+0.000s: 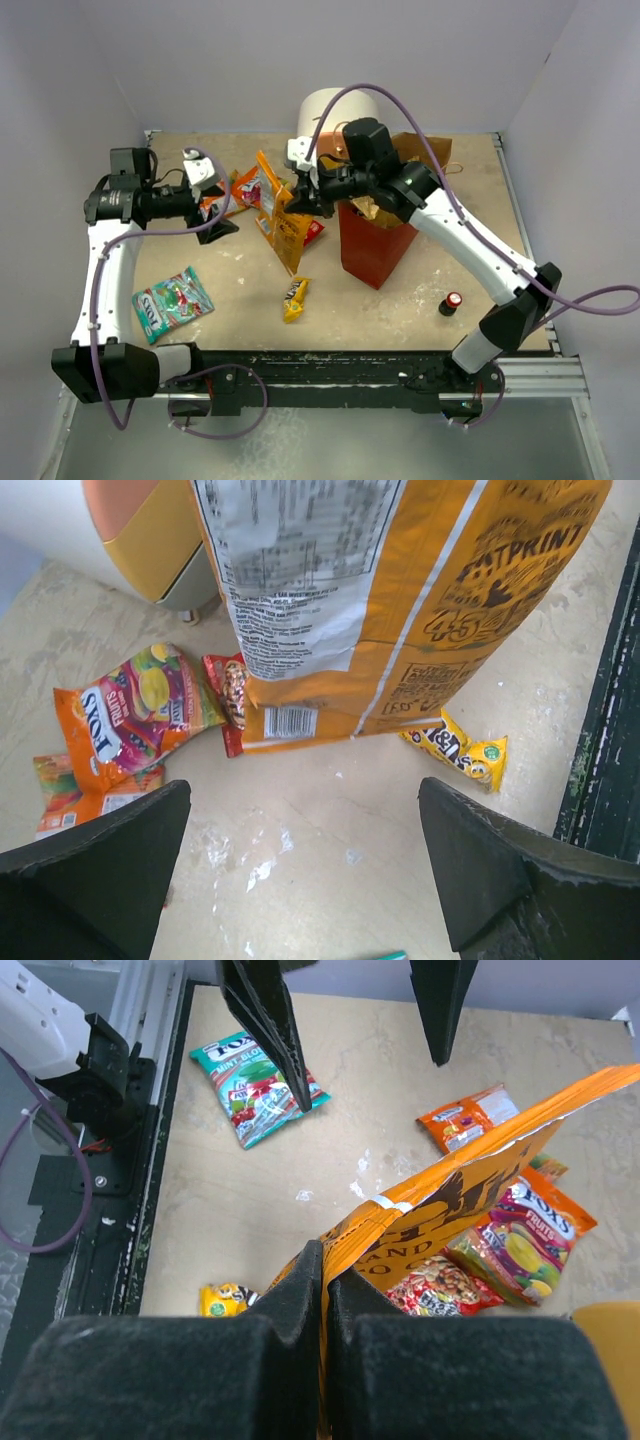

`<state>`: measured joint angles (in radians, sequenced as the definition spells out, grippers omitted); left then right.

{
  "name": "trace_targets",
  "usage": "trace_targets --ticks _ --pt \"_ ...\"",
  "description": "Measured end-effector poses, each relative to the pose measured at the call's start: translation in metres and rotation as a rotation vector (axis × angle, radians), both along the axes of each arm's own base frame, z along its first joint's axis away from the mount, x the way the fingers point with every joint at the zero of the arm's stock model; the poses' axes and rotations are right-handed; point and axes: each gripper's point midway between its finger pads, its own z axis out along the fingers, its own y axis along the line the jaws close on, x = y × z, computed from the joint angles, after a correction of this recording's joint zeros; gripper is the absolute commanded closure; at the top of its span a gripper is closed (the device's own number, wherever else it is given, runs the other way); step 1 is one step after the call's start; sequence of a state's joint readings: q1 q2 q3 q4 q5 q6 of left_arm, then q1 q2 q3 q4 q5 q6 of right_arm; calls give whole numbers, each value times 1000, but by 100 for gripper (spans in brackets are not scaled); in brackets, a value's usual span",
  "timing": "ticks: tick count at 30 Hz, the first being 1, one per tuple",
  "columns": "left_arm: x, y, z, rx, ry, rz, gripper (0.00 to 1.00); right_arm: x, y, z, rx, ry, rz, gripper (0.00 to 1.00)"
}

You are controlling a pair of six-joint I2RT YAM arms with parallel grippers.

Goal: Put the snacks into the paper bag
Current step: Place the snack in the paper bag.

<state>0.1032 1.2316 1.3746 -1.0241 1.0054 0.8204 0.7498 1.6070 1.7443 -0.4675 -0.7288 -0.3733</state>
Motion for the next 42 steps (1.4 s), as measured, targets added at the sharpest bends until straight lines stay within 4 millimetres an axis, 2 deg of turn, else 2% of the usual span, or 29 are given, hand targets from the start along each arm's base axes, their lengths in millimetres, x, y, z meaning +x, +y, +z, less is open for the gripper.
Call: trace_targets --ticks 11,15,21,26,30,34,42 --pt "19 -21 -9 -169 -6 -151 1 -14 -24 50 23 -150 3 100" --pt "26 -33 -13 -222 25 -208 1 -19 -30 62 29 -184 10 100" --pt "19 -76 -10 -245 12 -357 1 -23 -36 60 9 -194 21 100" --pt "25 -84 -1 -275 -20 -398 1 -26 -39 53 -18 -187 34 100" --pt "25 -90 -2 -298 -8 -439 0 -28 -40 53 -25 -192 41 100" --pt "18 -102 -8 -313 25 -499 11 -29 -41 57 -19 -205 47 100" --pt "10 -108 -16 -360 93 -558 52 -21 -45 56 -33 -233 18 100"
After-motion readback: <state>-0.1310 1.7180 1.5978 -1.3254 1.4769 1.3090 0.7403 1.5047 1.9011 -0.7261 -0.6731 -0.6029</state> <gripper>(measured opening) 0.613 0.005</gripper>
